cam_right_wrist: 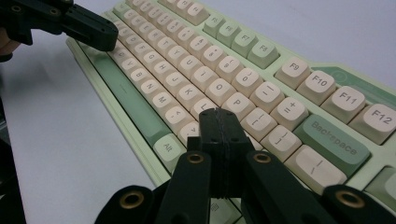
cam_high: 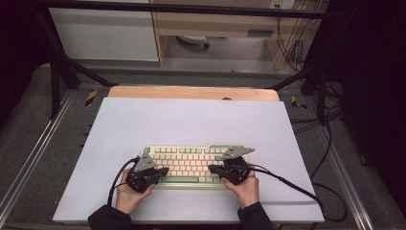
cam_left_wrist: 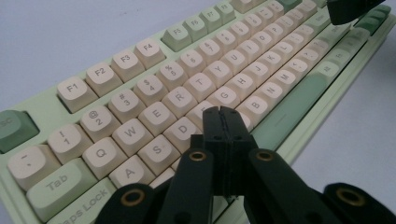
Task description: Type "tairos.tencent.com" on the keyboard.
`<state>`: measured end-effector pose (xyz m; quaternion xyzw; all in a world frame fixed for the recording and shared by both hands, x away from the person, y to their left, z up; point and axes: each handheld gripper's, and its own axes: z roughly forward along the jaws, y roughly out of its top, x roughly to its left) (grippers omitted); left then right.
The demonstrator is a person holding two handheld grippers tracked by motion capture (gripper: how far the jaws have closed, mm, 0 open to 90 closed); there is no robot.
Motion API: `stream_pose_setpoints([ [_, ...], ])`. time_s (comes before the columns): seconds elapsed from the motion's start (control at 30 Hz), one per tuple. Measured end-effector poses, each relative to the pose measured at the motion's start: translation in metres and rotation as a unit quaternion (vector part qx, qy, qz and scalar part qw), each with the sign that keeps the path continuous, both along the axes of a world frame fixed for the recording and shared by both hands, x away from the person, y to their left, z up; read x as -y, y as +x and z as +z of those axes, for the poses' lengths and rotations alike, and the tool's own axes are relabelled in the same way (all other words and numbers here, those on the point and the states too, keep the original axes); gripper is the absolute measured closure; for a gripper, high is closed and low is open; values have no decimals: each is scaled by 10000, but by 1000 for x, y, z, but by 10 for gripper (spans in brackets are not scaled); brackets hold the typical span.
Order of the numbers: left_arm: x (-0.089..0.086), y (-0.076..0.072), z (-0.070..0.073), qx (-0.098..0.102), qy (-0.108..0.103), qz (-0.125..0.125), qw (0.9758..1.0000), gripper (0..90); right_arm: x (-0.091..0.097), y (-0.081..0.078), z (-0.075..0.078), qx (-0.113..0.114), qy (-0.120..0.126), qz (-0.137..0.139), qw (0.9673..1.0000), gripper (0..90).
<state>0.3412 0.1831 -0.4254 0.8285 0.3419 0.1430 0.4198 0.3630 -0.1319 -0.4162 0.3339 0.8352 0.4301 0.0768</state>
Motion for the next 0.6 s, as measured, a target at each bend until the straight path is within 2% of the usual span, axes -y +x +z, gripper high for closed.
stream_pose_setpoints([
  [0.27,-18,-3,5,52,-77,135,9999,899,-1,3,2,16,89,-43,9999,900],
  [0.6,-34,-4,4,9,-89,205,9997,898,-9,6,4,10,109,-50,9999,900],
])
